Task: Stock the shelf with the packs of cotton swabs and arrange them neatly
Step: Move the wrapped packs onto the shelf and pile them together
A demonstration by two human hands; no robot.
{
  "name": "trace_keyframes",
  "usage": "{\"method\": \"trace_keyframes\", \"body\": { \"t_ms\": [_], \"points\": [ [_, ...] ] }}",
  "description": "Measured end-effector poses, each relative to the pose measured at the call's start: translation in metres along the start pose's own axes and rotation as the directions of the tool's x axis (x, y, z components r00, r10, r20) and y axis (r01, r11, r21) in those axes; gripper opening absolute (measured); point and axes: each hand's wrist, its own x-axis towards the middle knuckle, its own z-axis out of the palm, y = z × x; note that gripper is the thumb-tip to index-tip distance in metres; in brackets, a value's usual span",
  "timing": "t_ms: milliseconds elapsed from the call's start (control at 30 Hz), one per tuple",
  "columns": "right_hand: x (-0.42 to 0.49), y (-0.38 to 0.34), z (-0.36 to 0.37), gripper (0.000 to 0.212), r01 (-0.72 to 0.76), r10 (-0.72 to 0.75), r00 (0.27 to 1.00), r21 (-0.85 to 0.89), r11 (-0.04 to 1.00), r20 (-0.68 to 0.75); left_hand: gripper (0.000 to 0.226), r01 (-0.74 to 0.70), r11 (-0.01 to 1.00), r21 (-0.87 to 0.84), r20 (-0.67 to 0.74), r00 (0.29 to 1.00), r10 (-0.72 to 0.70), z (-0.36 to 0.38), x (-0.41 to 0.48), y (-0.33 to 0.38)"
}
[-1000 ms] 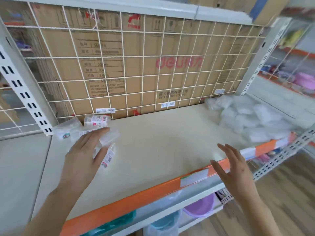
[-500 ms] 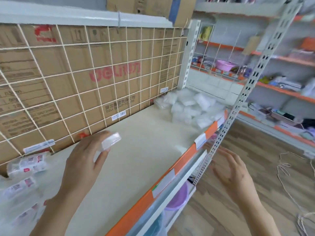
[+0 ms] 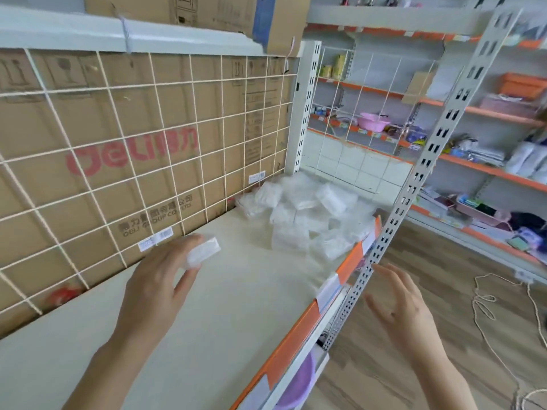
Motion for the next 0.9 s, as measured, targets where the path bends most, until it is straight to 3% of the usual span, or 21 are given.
{"method": "trace_keyframes", "body": {
  "t_ms": [233, 367, 533, 733, 900],
  "points": [
    [0.113, 0.031, 0.032, 0.041, 0.072, -0.073, 0.997, 0.048, 0.996, 0.023, 0.036, 0.029, 0.999, -0.017, 0.069, 0.997, -0.028, 0.075, 0.073, -0.007],
    [0.163, 0.059, 0.056, 0.053, 0.182, -0.178, 0.978, -0.024, 0.983, 0.112, 0.036, 0.007, 1.000, -0.019, 0.085, 0.996, -0.006, 0.129, 0.121, 0.005],
    [0.213, 0.075, 0.068, 0.057, 0.180, -0.174, 0.970, -0.024, 0.983, 0.169, 0.032, 0.010, 0.999, -0.035, 0.087, 0.996, -0.007, 0.193, 0.178, 0.018],
    [0.249, 0.084, 0.081, 0.058, 0.247, -0.235, 0.944, -0.023, 0.969, 0.232, 0.051, -0.006, 0.998, 0.062, 0.174, 0.985, -0.005, 0.267, 0.220, 0.012],
    [0.261, 0.083, 0.089, 0.099, 0.237, -0.232, 0.925, 0.020, 0.971, 0.301, 0.060, 0.039, 0.996, 0.081, 0.394, 0.916, -0.068, 0.292, 0.223, 0.015]
  ]
}}
